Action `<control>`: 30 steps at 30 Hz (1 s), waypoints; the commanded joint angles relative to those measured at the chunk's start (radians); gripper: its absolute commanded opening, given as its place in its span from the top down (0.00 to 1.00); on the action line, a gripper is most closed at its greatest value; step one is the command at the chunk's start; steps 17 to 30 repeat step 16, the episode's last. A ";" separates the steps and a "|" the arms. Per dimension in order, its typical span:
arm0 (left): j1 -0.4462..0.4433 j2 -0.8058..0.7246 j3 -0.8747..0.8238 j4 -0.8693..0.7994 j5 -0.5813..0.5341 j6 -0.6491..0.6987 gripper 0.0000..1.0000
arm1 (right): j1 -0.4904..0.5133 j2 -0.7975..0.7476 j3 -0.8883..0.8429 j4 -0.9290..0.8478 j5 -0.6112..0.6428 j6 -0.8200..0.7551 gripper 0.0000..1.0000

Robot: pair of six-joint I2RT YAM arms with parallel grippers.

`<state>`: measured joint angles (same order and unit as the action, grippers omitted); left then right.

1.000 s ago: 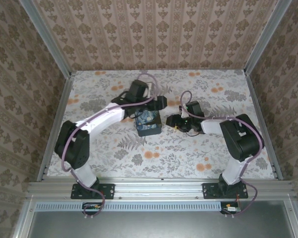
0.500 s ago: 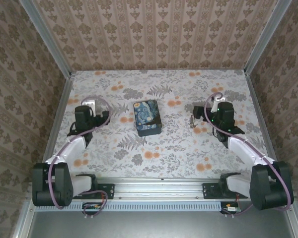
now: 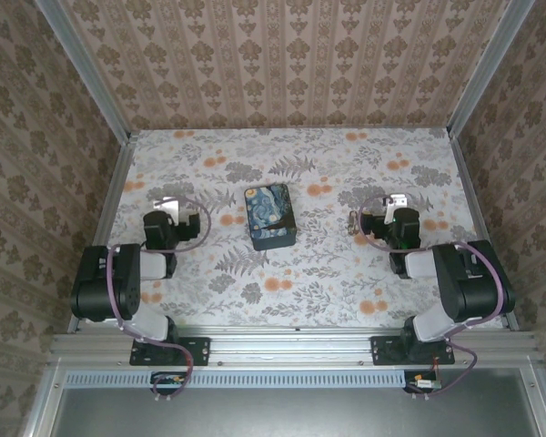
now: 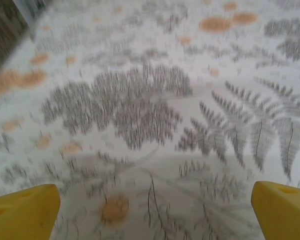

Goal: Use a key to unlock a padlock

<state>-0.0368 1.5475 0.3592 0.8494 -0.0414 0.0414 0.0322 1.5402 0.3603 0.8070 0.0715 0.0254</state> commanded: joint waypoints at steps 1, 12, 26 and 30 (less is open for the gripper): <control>-0.049 -0.007 -0.003 0.105 -0.136 0.035 0.00 | -0.009 -0.012 0.043 0.050 -0.020 -0.005 0.00; -0.011 -0.005 0.038 0.029 -0.052 0.020 0.00 | -0.015 -0.009 0.048 0.046 -0.023 0.001 0.00; -0.020 -0.007 0.024 0.054 -0.048 0.033 0.00 | -0.015 -0.008 0.048 0.046 -0.018 0.003 0.00; -0.020 -0.007 0.024 0.054 -0.048 0.033 0.00 | -0.015 -0.008 0.048 0.046 -0.018 0.003 0.00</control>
